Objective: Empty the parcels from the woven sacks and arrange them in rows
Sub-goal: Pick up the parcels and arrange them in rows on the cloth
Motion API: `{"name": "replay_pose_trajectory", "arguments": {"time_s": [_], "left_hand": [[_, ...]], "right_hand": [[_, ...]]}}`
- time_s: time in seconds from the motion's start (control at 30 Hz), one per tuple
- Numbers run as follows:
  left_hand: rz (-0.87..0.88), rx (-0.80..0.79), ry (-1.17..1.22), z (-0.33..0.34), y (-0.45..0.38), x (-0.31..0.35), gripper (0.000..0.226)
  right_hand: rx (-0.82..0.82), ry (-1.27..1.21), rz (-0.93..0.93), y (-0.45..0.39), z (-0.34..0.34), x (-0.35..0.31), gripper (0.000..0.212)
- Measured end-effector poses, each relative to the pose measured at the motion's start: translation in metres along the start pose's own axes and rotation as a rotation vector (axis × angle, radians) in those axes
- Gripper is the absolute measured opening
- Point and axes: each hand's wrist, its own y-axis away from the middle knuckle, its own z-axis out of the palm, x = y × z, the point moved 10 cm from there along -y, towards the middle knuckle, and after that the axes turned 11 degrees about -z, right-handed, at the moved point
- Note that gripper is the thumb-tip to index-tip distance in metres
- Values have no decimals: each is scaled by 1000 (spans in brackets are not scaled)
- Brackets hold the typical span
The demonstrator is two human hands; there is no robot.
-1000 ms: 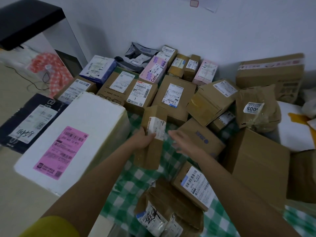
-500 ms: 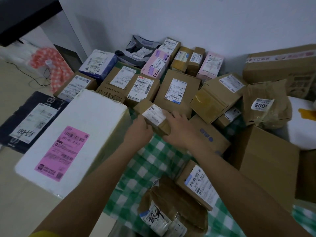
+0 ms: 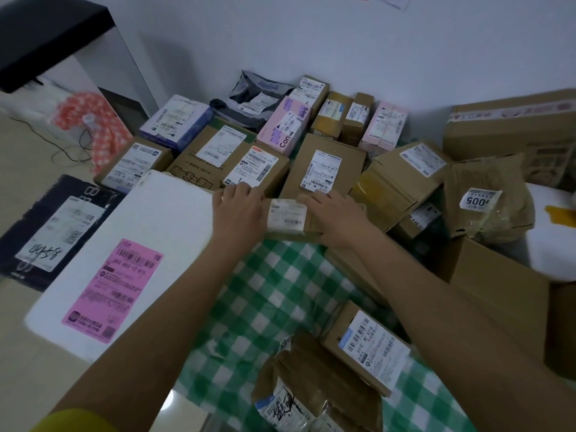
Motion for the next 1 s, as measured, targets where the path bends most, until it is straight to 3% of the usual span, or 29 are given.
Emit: {"name": "replay_pose_trajectory", "arguments": {"time_s": [0.1, 0.27, 0.4, 0.53, 0.67, 0.8, 0.9, 1.0], "left_hand": [[-73, -16, 3, 0, -9, -15, 24], [-123, -8, 122, -7, -18, -35, 22], [-168, -30, 79, -1, -25, -52, 21], [-150, -17, 4, 0, -22, -50, 23], [-162, -37, -53, 2, -25, -51, 24], [-212, -140, -95, 4, -54, -45, 19], [-186, -249, -273, 9, -88, -38, 21], [-223, -373, -185, 28, -113, -45, 22]], "right_hand": [[-78, 44, -15, -2, -1, 1, 74], [48, -96, 24, -7, -16, 10, 82], [8, -136, 42, -13, 0, 8, 84], [-38, -5, 93, -21, 13, 0, 83], [-76, 2, 135, -22, 14, -3, 73], [-55, -66, 145, -14, 9, -1, 68], [-92, -198, 224, -2, 1, 17, 77], [9, -394, 341, 9, -12, 37, 88]]}}
